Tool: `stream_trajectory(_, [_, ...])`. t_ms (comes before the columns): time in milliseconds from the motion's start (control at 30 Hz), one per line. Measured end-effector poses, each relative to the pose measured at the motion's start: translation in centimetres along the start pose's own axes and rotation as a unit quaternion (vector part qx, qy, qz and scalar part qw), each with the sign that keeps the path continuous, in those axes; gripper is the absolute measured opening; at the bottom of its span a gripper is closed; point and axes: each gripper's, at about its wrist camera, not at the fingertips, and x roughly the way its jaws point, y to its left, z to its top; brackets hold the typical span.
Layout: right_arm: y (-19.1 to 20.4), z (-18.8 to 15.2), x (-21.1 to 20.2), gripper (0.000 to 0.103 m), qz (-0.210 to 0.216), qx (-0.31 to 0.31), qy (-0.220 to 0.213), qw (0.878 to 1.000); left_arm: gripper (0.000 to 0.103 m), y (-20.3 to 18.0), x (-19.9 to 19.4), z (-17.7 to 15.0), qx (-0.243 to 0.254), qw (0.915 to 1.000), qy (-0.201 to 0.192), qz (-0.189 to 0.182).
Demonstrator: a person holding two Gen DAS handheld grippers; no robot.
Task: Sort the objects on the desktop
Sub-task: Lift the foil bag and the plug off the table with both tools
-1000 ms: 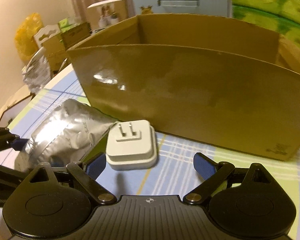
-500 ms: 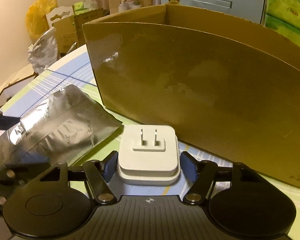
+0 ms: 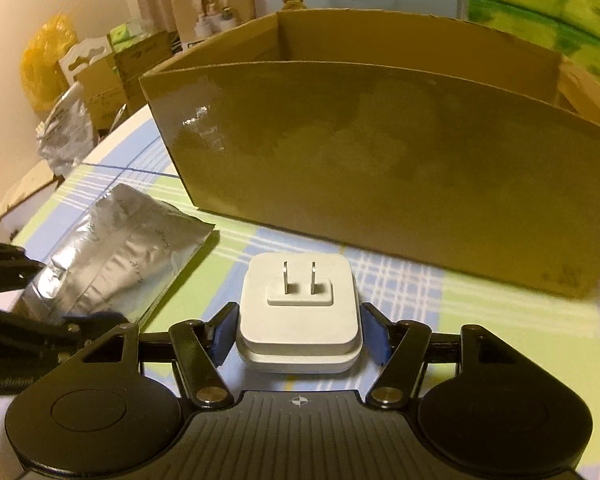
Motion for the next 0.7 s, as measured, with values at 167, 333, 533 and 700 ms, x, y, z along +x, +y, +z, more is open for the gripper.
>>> stream_trajectory(167, [-0.6, -1.3, -2.8, 0.061, 0.013, 0.040, -0.007, 0.999, 0.035, 0.5, -1.7, -1.1, -0.018, 0.9997, 0.009, -0.012])
stream_trajectory(333, [-0.1, -2.3, -5.1, 0.061, 0.012, 0.055, -0.019, 0.998, 0.035, 0.1, -3.8, -2.4, -0.029, 0.9994, 0.005, -0.018])
stream_trajectory(533, [0.0, -3.6, -7.9, 0.061, 0.006, 0.075, -0.039, 0.996, 0.035, -1.0, -6.3, -3.1, -0.029, 0.9993, -0.006, -0.023])
stream_trajectory(700, [0.1, -4.5, -10.3, 0.061, -0.009, 0.075, -0.061, 0.995, 0.035, -2.4, -8.1, -3.1, -0.022, 0.9992, -0.019, -0.027])
